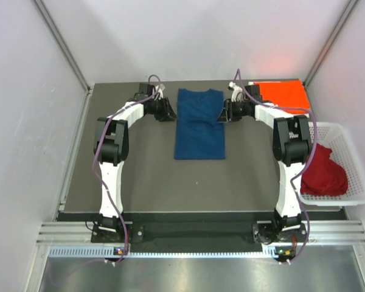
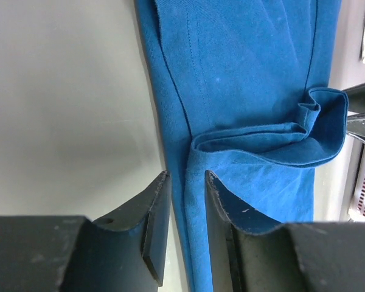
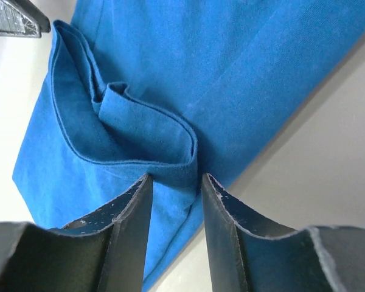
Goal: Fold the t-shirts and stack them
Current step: Fold the tshirt
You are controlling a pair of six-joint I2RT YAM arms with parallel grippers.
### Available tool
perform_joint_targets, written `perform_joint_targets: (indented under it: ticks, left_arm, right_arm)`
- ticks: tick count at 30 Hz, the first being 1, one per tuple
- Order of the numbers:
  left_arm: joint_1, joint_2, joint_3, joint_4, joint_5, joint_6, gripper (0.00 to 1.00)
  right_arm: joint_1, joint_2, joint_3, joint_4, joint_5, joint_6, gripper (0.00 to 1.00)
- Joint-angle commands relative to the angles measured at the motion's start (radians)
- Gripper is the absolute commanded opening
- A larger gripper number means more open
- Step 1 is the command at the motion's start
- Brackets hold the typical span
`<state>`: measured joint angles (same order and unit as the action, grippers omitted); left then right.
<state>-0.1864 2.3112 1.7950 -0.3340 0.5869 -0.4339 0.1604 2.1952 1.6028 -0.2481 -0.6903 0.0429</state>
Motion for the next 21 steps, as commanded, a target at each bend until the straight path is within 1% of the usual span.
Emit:
perform_joint_targets:
  ticks: [1, 5, 6, 9, 10, 11, 12, 13, 14, 15, 17, 18, 21]
  left_arm:
    - [0.002, 0.011, 0.018, 0.061, 0.039, 0.026, 0.34]
    - [0.002, 0.027, 0.023, 0.061, 0.047, 0.023, 0.34]
    - [0.002, 0.028, 0.024, 0.062, 0.047, 0.021, 0.34]
    - [0.002, 0.036, 0.026, 0.075, 0.053, 0.009, 0.31]
    - [0.002, 0.039, 0.029, 0.078, 0.059, 0.003, 0.30]
    - [0.002, 0.045, 0.035, 0.084, 0.065, -0.009, 0.26]
    - [0.002, 0.048, 0.037, 0.087, 0.068, -0.015, 0.25]
    - [0.002, 0.050, 0.040, 0.090, 0.070, -0.022, 0.21]
    - [0.002, 0.053, 0.040, 0.096, 0.071, -0.029, 0.17]
    - [0.002, 0.053, 0.043, 0.099, 0.067, -0.032, 0.07]
    - [0.002, 0.050, 0.040, 0.101, 0.054, -0.040, 0.00]
    - [0.002, 0.050, 0.040, 0.108, 0.048, -0.042, 0.00]
    - [0.004, 0.050, 0.043, 0.115, 0.039, -0.058, 0.00]
  right_arm:
    - [-0.013, 0.012, 0.059, 0.041, -0.049, -0.032, 0.38]
    - [-0.015, 0.017, 0.063, 0.047, -0.041, -0.023, 0.32]
    - [-0.016, 0.017, 0.063, 0.052, -0.038, -0.012, 0.29]
    - [-0.021, 0.020, 0.052, 0.063, -0.043, 0.006, 0.24]
    - [-0.024, 0.021, 0.051, 0.067, -0.049, 0.009, 0.22]
    - [-0.024, 0.021, 0.052, 0.069, -0.049, 0.011, 0.21]
    - [-0.022, 0.021, 0.052, 0.069, -0.048, 0.014, 0.18]
    - [-0.025, 0.024, 0.054, 0.069, -0.046, 0.015, 0.17]
    - [-0.025, 0.026, 0.054, 0.069, -0.046, 0.017, 0.16]
    - [-0.025, 0.026, 0.054, 0.069, -0.046, 0.021, 0.13]
    - [-0.027, 0.031, 0.057, 0.069, -0.043, 0.025, 0.09]
    - [-0.027, 0.031, 0.057, 0.070, -0.041, 0.031, 0.04]
    - [-0.032, 0.034, 0.055, 0.075, -0.025, 0.051, 0.00]
